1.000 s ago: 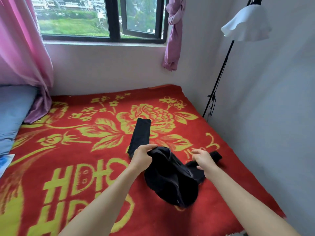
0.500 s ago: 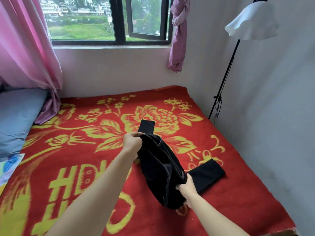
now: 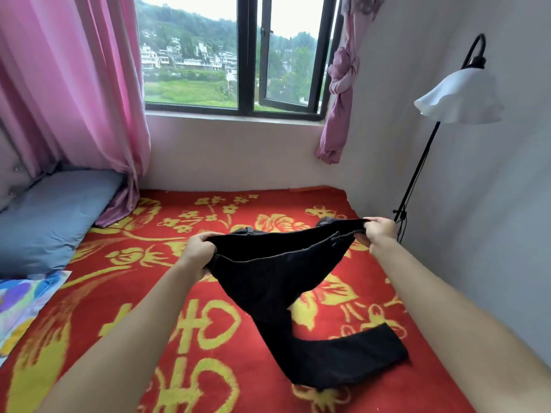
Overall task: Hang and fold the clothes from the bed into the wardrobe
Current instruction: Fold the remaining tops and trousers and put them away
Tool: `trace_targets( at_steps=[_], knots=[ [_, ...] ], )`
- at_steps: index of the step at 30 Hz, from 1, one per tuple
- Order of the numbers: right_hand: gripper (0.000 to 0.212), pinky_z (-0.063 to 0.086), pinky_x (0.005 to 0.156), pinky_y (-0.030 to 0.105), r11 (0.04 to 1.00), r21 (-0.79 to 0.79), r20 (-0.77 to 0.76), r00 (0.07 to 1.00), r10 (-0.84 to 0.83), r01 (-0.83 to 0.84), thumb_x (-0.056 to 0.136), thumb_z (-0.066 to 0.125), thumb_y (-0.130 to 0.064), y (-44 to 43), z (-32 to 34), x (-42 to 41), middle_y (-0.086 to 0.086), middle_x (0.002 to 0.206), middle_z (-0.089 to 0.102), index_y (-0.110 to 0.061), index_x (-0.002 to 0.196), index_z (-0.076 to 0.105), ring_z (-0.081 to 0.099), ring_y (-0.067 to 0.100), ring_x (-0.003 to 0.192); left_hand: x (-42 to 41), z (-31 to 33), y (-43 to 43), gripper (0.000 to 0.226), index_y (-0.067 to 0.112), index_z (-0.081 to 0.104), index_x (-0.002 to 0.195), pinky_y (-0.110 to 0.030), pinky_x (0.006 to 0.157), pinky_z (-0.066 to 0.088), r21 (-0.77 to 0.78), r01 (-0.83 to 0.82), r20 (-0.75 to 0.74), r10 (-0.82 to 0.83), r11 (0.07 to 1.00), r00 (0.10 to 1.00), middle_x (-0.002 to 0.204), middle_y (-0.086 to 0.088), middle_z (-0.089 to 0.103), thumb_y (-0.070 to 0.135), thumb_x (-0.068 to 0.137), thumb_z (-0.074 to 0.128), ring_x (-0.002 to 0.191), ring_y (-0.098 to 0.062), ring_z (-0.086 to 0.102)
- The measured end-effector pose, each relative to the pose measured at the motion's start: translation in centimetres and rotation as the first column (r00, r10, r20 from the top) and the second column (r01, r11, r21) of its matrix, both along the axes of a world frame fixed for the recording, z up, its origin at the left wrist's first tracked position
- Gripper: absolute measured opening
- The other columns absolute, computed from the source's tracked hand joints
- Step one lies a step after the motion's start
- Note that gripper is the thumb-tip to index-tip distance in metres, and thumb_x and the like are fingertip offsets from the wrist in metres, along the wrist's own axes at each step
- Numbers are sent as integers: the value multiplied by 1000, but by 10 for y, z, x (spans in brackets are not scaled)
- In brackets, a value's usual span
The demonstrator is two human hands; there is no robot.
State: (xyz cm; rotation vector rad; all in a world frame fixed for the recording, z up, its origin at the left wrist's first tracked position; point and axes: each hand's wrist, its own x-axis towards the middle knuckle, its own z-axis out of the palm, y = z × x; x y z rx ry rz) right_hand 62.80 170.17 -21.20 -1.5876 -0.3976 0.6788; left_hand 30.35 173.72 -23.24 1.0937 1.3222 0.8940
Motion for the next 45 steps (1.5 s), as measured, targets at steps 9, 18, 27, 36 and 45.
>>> trace_targets(
  at_steps=[9,18,27,36,45],
  knots=[
    [35,44,39,14,890,439,156,986,58,-122,89,38,9,25,191,-16,3,70,52,-16,70,53,52,11,56,-22,97,-9,45,18,68,94,-41,57,58,277,211,75,-240,937,968,68,-2,66,-12,89,34,59,-16,63],
    [38,46,40,14,896,433,16,994,106,-102,89,35,9,21,168,-12,3,70,50,-17,69,53,48,10,60,23,61,-27,97,35,26,143,-36,74,57,446,174,91,-238,878,967,120,-8,56,52,62,74,94,-21,65],
    [29,57,54,20,904,411,-117,976,181,-118,90,46,9,38,107,-16,6,81,56,-12,73,55,58,15,70,49,-53,-67,42,21,68,91,-27,86,50,616,568,-689,23,546,725,150,4,7,53,65,77,121,-22,52],
    [27,36,31,12,962,151,201,960,194,-226,87,55,-7,76,53,-27,1,56,51,-19,63,51,46,2,28,-10,-56,-98,34,15,35,58,-29,53,42,526,297,-638,139,797,758,87,2,60,41,75,47,67,-17,55],
    [13,37,31,10,881,-181,446,762,470,-438,81,54,-17,125,15,-188,1,46,54,-11,75,64,47,1,25,-157,-61,-119,47,31,42,120,-17,52,37,256,184,-349,-87,949,933,96,-15,59,-3,87,46,52,-2,49]
  ],
)
